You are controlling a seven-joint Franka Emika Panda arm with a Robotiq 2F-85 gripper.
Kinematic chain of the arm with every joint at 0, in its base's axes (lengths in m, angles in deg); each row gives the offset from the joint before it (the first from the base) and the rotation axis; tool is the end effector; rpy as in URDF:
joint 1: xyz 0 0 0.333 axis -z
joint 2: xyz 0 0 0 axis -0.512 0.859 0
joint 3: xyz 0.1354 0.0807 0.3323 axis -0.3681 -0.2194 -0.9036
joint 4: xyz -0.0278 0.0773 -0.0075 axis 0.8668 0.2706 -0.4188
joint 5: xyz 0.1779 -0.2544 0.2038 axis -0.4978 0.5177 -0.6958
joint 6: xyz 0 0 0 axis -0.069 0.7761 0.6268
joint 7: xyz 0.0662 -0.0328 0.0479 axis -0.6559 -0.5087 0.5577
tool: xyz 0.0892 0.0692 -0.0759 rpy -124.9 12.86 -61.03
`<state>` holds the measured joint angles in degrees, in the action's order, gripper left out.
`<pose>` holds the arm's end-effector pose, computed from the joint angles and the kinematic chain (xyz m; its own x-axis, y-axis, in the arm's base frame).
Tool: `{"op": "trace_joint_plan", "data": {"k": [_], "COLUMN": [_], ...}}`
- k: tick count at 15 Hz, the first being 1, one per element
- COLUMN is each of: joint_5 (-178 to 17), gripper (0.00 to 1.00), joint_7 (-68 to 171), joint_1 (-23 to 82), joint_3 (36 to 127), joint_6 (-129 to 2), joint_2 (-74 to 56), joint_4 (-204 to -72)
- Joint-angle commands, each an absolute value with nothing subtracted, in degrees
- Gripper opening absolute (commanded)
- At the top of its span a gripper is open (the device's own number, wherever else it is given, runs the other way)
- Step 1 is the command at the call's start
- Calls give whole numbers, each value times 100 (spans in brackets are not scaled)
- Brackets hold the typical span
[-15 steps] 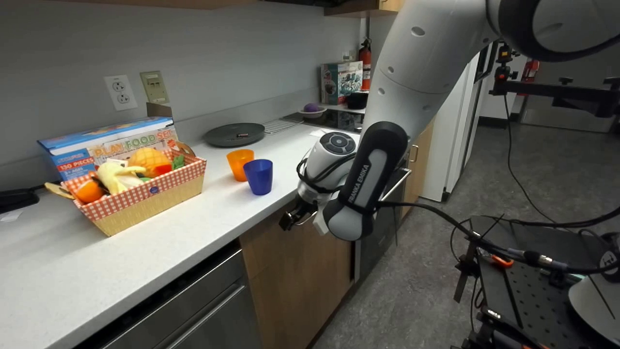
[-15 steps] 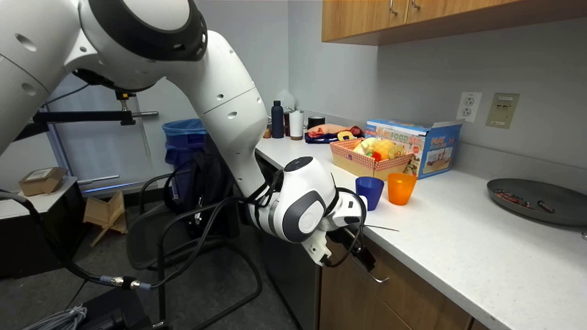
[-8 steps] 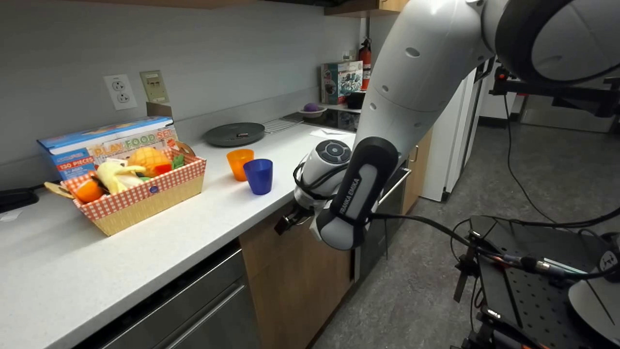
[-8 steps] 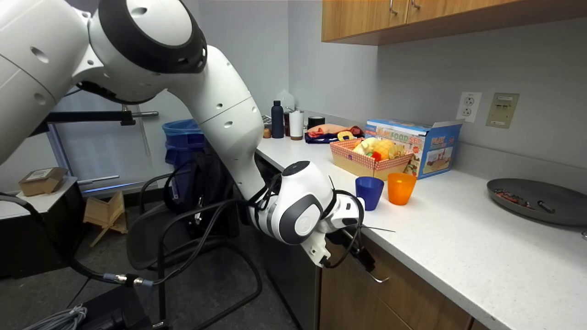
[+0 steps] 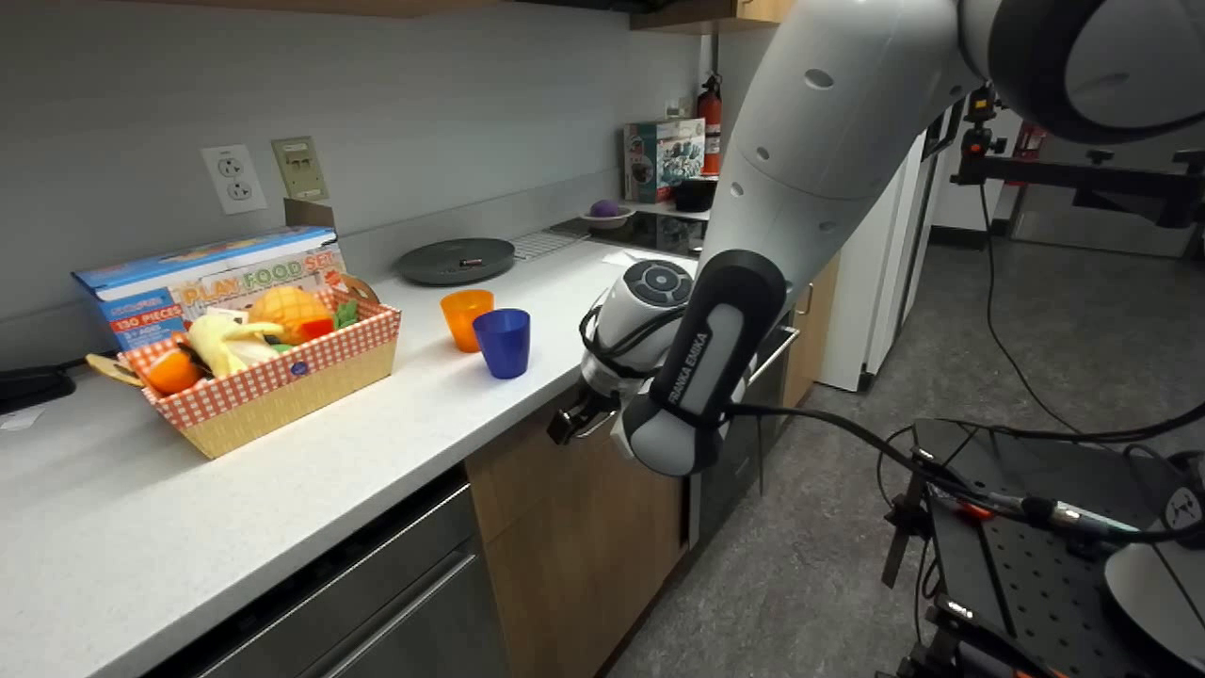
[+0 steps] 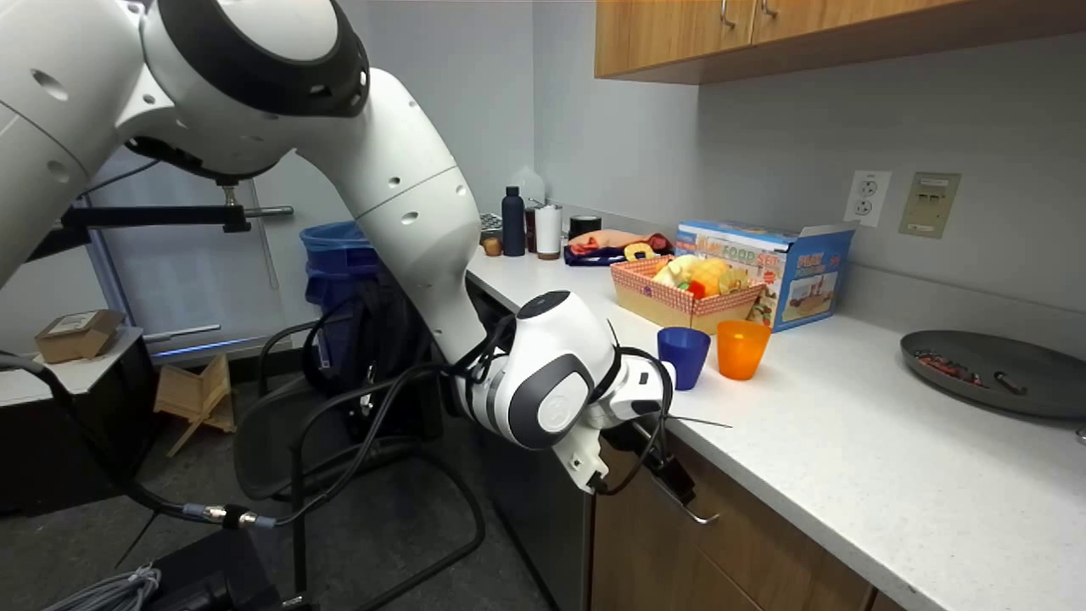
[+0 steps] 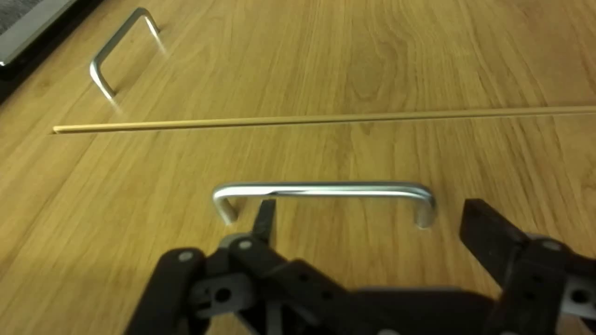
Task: Close the drawer
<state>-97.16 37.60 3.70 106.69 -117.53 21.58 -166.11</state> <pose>0.6343 -0.0227 0.1558 0.7956 -0.2820 0.5361 -0.3989 -0.9100 0.1133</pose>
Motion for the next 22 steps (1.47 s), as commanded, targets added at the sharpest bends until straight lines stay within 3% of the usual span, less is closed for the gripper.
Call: {"op": "trace_joint_plan", "data": {"k": [1, 7, 17, 18, 22], "joint_5": [-9845, -9837, -9881, -9728, -9757], "gripper": [100, 100, 100, 100, 100], "joint_7": [4088, 4360, 4190, 4093, 4081], "joint_1": [110, -495, -3728, -3181, -3624], "joint_3": [10880, 11384, 14421, 13972, 14311], "joint_6": [-11737, -11743, -11757, -11753, -11753], "joint_2": [1457, 378, -342, -114, -154], "joint_4": [-17368, -18498, -19617, -19369, -19540]}}
